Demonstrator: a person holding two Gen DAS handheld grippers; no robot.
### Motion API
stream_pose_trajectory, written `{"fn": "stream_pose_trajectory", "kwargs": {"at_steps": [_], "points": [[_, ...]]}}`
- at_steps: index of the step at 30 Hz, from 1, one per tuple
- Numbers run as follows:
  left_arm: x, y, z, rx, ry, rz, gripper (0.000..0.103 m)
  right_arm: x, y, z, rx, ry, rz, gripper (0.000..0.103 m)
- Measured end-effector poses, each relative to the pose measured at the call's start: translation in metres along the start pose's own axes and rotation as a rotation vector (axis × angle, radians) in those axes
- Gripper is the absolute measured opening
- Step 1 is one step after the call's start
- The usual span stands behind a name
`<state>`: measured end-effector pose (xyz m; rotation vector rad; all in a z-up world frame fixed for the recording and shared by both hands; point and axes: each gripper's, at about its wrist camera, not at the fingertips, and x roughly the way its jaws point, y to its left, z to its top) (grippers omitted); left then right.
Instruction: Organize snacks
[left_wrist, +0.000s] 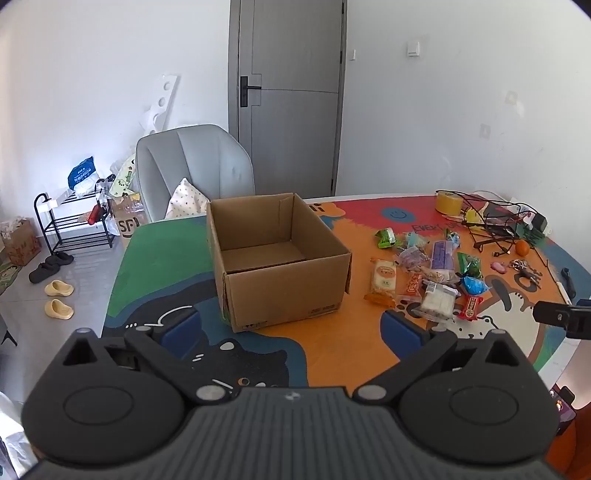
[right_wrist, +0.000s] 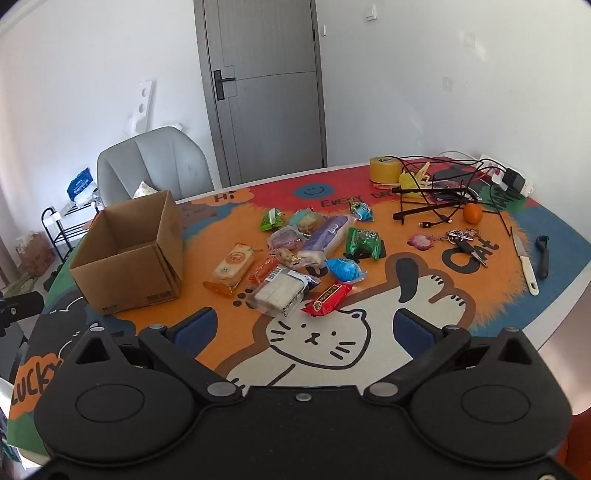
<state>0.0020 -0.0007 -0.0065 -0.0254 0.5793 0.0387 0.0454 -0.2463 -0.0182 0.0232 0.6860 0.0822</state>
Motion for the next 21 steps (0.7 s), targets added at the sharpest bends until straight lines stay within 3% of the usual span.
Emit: {"fn": "stream_pose_trajectory", "kwargs": {"at_steps": [21], "points": [[0.0015,-0.0062,-0.0014,0.005,0.007,-0.014,0.103,-0.0018,-0.0072,0.0016,0.034,-0.018,-0.025,0.103]]}}
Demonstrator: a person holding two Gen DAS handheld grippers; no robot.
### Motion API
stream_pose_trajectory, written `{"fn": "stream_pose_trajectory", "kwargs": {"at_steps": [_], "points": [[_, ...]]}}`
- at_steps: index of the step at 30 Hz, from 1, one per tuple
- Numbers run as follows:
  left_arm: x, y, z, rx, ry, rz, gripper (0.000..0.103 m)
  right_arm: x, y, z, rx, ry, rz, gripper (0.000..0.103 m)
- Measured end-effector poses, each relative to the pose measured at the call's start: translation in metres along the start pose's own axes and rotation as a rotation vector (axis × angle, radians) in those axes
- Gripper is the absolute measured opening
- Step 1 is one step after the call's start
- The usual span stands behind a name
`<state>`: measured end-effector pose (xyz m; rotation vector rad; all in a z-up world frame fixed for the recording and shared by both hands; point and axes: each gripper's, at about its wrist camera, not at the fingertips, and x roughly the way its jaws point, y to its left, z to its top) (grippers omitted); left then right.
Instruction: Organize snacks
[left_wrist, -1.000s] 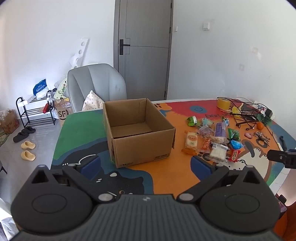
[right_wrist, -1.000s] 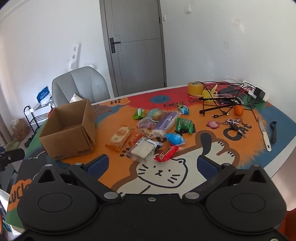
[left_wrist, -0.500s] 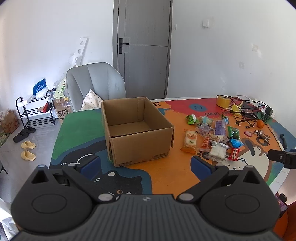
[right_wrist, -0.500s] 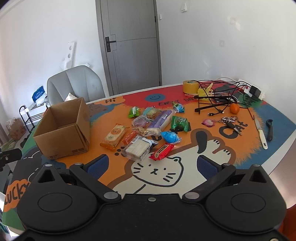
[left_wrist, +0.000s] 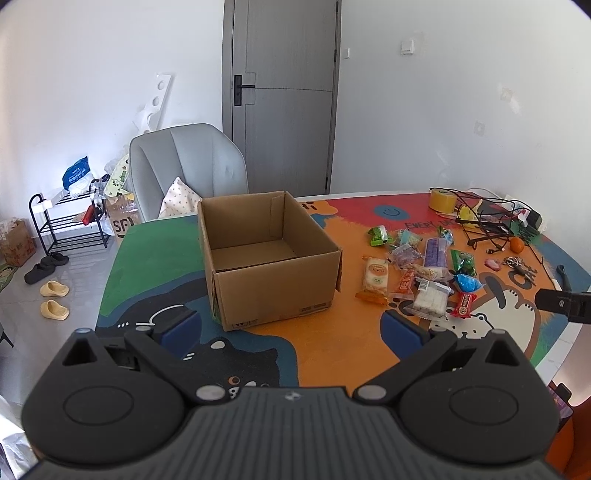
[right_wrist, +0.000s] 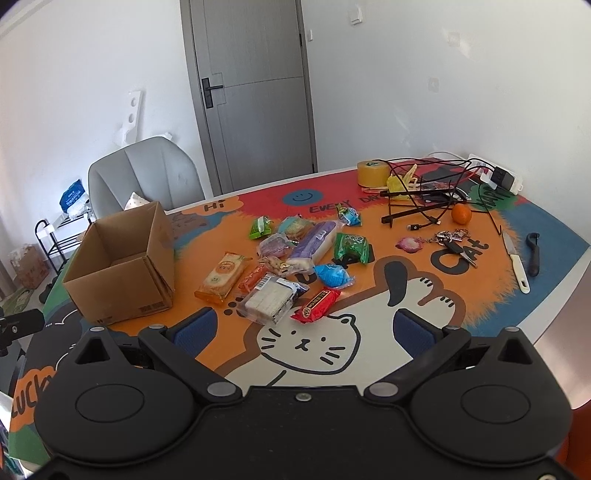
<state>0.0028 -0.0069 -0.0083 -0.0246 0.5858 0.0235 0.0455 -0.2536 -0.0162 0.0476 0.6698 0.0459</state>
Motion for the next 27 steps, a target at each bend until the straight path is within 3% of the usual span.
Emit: {"fn": "stream_pose_trajectory", "kwargs": {"at_steps": [27], "points": [[-0.0051,0.0018,0.0034,-0.011,-0.019,0.005,0.103,-0.0028,0.0038,0.0018,-0.014,-0.019,-0.006,0.103]]}}
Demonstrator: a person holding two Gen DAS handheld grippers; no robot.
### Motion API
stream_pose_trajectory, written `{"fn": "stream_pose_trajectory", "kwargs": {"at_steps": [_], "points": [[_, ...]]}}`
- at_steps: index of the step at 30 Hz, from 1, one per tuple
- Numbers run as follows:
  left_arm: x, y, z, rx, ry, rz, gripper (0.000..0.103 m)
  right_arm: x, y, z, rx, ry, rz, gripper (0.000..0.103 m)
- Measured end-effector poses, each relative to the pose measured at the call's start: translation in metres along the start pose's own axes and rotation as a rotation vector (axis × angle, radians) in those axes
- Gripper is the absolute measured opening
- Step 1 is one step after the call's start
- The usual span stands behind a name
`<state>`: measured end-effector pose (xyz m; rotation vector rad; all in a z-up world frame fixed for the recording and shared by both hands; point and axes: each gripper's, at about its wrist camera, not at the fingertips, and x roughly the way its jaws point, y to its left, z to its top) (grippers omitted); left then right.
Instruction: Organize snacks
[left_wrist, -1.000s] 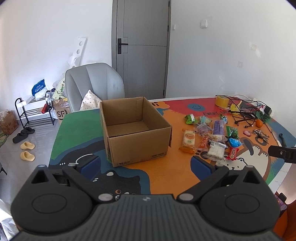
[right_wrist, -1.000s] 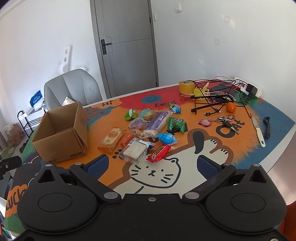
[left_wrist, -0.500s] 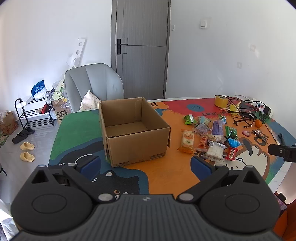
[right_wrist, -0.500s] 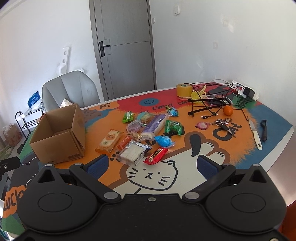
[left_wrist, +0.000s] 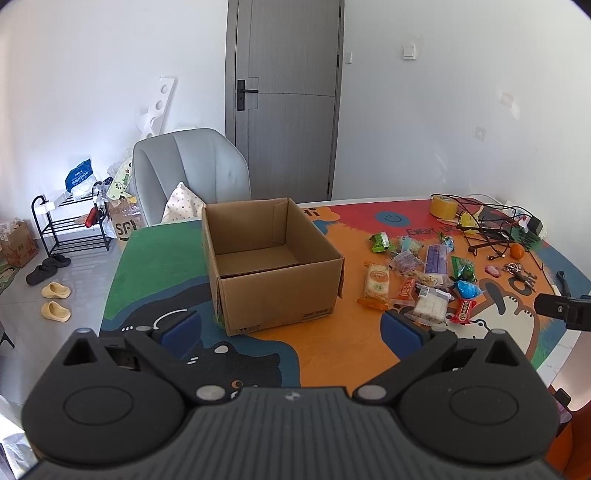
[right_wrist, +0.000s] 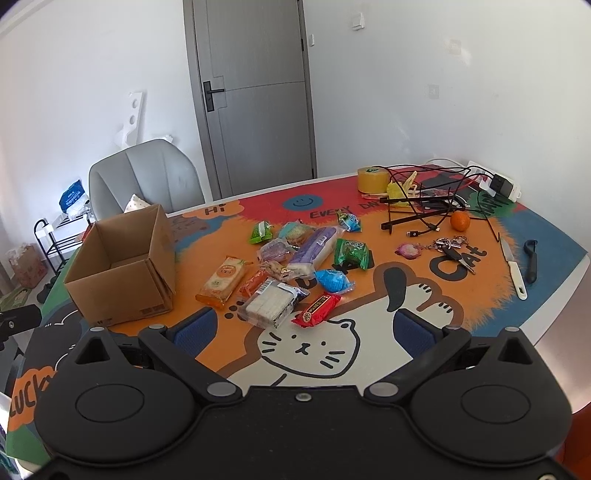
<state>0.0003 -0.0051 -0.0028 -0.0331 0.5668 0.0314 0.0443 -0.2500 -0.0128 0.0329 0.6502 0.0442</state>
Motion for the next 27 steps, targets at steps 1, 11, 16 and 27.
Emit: {"fn": "stream_pose_trajectory", "kwargs": {"at_steps": [1,11,16,27], "points": [[-0.001,0.000,0.000,0.000,-0.002,0.000,0.103,-0.001,0.000,0.000,0.001,-0.002,0.000,0.103],[-0.002,-0.005,0.001,0.007,-0.005,-0.006,0.103,-0.005,-0.002,0.002,-0.001,-0.019,0.001,0.103],[-0.001,-0.009,0.001,0.009,-0.006,-0.008,0.103,-0.004,-0.005,0.002,0.021,-0.005,0.017,0.103],[0.016,-0.032,-0.001,0.008,0.015,-0.027,0.103,0.002,-0.012,0.001,0.035,0.006,0.026,0.103]]}}
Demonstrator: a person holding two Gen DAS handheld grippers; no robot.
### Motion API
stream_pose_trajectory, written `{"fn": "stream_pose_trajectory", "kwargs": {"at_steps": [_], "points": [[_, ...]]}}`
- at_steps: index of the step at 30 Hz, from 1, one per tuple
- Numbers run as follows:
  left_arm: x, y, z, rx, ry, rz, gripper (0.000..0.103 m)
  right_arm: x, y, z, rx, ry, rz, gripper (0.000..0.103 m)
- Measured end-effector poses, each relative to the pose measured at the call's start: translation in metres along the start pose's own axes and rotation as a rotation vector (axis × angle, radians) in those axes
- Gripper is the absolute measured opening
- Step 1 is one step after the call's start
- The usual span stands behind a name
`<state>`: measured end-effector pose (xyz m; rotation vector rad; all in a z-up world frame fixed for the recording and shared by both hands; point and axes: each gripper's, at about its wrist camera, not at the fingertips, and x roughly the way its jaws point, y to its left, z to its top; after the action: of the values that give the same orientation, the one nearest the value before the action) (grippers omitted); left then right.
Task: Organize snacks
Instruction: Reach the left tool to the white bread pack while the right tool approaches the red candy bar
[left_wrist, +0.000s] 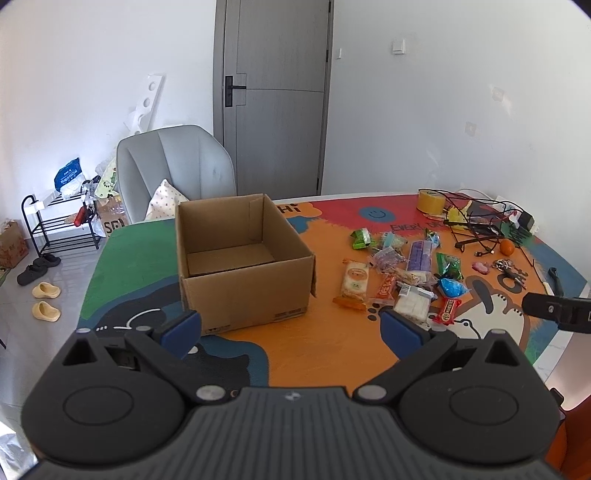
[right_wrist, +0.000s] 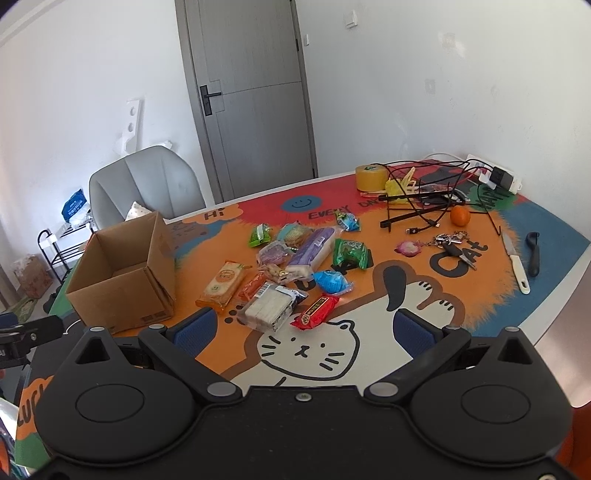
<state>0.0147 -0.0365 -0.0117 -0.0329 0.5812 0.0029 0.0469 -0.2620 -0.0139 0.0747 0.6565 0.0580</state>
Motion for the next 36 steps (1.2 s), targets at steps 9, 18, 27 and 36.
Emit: {"fn": "stream_pose_trajectory", "kwargs": {"at_steps": [9,18,27,36], "points": [[0.022,-0.021,-0.005,0.027,0.023,-0.029,0.102,0.017,-0.013,-0.005,0.023,0.030,-0.014,0.103],[0.053,-0.042,-0.006,0.037,0.029,-0.075,0.102,0.046,-0.032,-0.011,0.040,0.075,-0.029,0.103],[0.087,-0.067,-0.008,0.062,0.048,-0.127,0.100,0.075,-0.049,-0.018,0.050,0.116,-0.031,0.103],[0.120,-0.082,-0.006,0.058,0.073,-0.155,0.099,0.102,-0.054,-0.020,0.042,0.141,-0.070,0.103]]}}
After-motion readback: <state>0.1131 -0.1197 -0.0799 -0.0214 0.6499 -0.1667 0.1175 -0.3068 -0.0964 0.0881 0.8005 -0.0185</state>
